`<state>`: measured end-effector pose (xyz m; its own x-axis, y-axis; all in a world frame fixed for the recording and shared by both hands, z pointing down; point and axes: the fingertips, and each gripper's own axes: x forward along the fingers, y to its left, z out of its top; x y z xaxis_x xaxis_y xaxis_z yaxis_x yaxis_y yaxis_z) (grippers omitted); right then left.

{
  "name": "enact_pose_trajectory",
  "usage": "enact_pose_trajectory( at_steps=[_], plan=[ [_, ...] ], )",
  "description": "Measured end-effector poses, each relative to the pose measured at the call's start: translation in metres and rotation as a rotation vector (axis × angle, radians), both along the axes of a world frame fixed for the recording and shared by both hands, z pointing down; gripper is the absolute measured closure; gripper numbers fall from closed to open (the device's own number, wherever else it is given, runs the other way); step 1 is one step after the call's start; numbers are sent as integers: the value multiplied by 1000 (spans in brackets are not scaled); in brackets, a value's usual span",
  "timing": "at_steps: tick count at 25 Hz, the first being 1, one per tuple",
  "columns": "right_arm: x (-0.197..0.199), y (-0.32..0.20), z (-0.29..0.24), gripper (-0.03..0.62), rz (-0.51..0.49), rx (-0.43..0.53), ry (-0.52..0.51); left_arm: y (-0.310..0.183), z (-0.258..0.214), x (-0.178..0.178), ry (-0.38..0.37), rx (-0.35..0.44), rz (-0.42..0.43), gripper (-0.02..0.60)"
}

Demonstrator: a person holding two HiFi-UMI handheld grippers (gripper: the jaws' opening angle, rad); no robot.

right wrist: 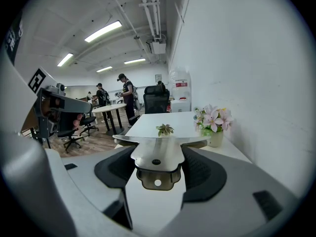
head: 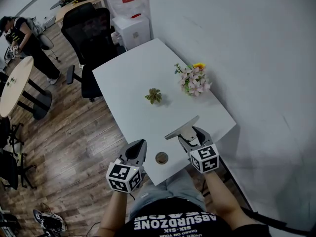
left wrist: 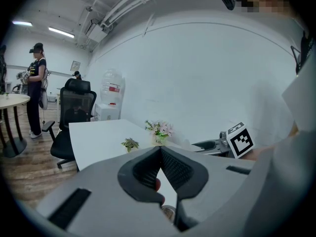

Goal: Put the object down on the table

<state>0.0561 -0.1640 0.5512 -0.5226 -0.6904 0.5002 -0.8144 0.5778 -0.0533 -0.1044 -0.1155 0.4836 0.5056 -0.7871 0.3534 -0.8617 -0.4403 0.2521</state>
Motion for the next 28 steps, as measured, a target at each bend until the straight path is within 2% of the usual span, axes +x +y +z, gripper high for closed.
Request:
enact_pose_trajectory(
  at_steps=[28],
  plan=[
    [2,-3,38,310,4,-76,43,-3,4,1,-2,-6,8,577]
  ],
)
